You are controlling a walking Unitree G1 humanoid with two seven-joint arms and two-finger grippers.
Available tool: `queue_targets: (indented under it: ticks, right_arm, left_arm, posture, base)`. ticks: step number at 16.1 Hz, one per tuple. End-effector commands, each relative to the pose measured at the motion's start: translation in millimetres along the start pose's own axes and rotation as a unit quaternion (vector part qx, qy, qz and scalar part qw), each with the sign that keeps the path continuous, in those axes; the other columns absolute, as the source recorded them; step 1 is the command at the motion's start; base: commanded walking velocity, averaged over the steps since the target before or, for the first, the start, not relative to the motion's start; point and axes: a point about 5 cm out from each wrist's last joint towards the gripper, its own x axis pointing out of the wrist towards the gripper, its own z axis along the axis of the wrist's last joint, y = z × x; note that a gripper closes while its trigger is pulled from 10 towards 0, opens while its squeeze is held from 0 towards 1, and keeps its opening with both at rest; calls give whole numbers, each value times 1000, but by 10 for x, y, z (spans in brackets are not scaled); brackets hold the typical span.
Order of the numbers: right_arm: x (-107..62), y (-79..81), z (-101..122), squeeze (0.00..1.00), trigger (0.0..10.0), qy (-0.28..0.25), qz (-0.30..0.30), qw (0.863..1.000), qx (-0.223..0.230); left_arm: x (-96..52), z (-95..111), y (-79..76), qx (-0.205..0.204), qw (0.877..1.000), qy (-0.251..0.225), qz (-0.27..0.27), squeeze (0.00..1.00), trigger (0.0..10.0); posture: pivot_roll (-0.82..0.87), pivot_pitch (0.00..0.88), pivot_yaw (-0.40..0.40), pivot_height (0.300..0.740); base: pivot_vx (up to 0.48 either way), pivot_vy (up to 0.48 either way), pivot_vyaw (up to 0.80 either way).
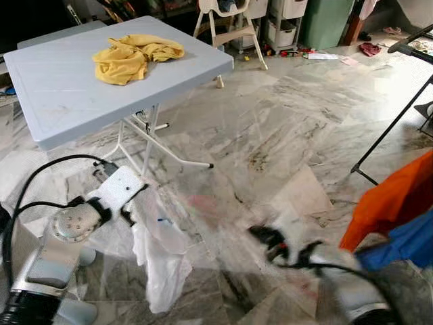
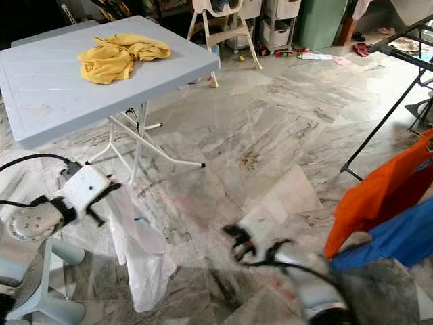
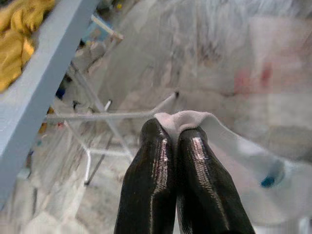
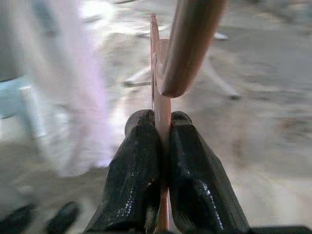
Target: Hang hanger
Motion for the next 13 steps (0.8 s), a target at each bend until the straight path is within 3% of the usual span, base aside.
queue_targets:
  ticks: [1,3,6,8,13]
  right_arm:
    - [8,-82,104,0,10000,-24,-24,999,-11]
    - [-19,-108,214,0,10000,-62,-13,998,20]
    - [-87,249,298,0,10000,-73,158,983,63]
    - [-102,392,264,0,10000,-55,209,974,61]
    - [-62,598,207,0,10000,-34,234,970,63]
  left_arm:
    - [-21,-26,104,10,1000,14,20,0,10000]
    - [-10,-159,153,14,998,49,36,0,10000]
    - [90,-238,58,-16,998,50,35,0,10000]
    - [150,-169,18,-17,999,37,30,0,10000]
    - [217,121,-116,0,1000,-22,-9,0,10000]
  posture:
    - [-15,72,66,740]
    - [-19,72,68,740]
    - [-20,71,67,740]
    - [-20,71,67,740]
    - [-18,75,75,740]
  base:
    - [0,0,0]
    - [0,0,0]
    - [0,0,0]
    - [0,0,0]
    - [0,0,0]
